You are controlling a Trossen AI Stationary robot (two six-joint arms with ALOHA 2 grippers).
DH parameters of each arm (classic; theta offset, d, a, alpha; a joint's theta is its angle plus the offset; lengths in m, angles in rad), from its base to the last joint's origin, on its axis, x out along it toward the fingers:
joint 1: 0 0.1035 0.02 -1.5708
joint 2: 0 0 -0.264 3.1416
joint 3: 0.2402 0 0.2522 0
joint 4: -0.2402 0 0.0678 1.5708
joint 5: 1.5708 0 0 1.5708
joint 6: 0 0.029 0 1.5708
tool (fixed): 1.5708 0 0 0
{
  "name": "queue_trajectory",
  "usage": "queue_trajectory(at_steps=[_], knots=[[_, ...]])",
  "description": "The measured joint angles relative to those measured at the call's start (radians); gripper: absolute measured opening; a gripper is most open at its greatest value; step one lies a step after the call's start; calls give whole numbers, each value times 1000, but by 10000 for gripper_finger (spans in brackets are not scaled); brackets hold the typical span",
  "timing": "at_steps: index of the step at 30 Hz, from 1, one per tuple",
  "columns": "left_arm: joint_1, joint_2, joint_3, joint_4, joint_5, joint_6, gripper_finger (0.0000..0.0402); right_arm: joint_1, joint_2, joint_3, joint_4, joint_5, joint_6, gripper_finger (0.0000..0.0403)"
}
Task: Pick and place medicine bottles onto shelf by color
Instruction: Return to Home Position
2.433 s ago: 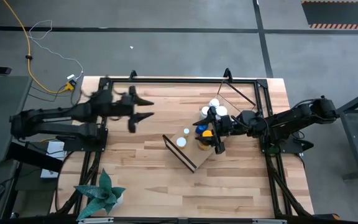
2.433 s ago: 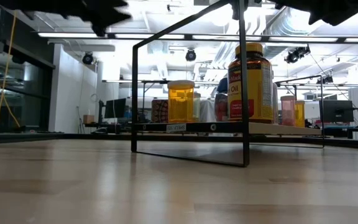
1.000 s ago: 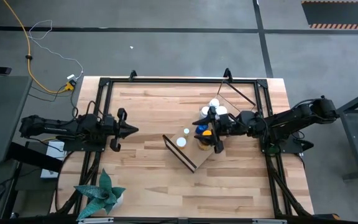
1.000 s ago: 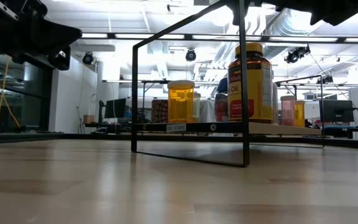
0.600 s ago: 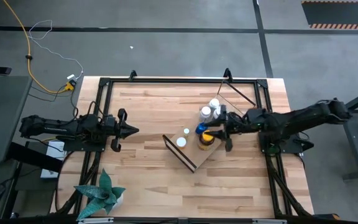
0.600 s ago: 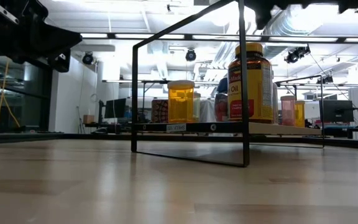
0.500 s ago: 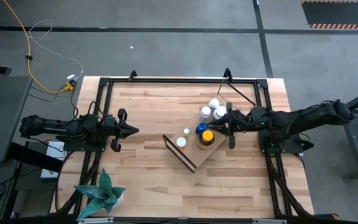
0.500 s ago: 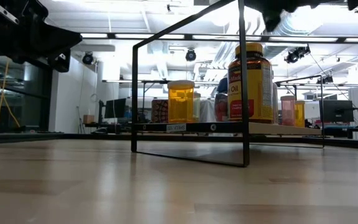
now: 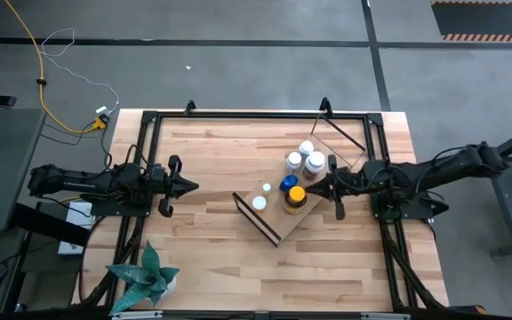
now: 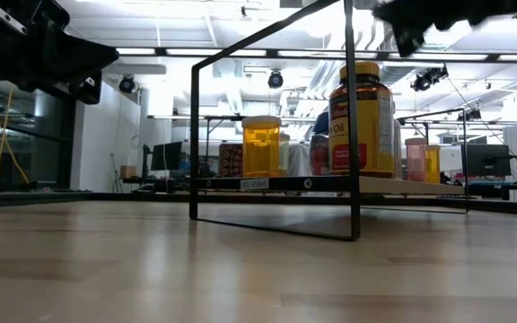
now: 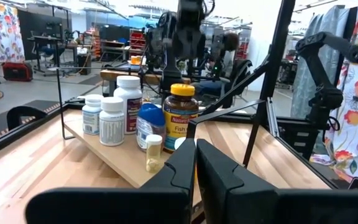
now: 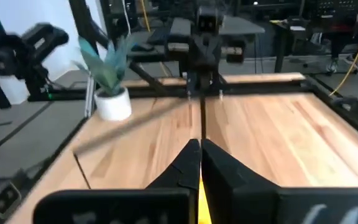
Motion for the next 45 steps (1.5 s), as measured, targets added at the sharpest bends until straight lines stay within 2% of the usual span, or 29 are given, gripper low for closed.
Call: queue_trajectory(at_steps=[5,12,18,23,30,34,45], knots=[[0,0,0,-1,0,0,5,-52,-176,-193,69,12,55,1],[0,0,0,-1,0,0,5,-130,-538,-322,33,-35,114,0],[0,0,0,-2,0,0,5,-133,-704,-472,72,-41,128,0],[0,0,0,-3,0,0,5,-130,-746,-491,8,-27,133,0],[0,0,1,-3,0,0,5,-108,-748,-491,-57,-27,-36,0],[0,0,1,-3,0,0,5,-108,-748,-491,-135,-27,-34,0],[0,0,1,-3,0,0,5,-108,-742,-491,-141,-34,-19,0]])
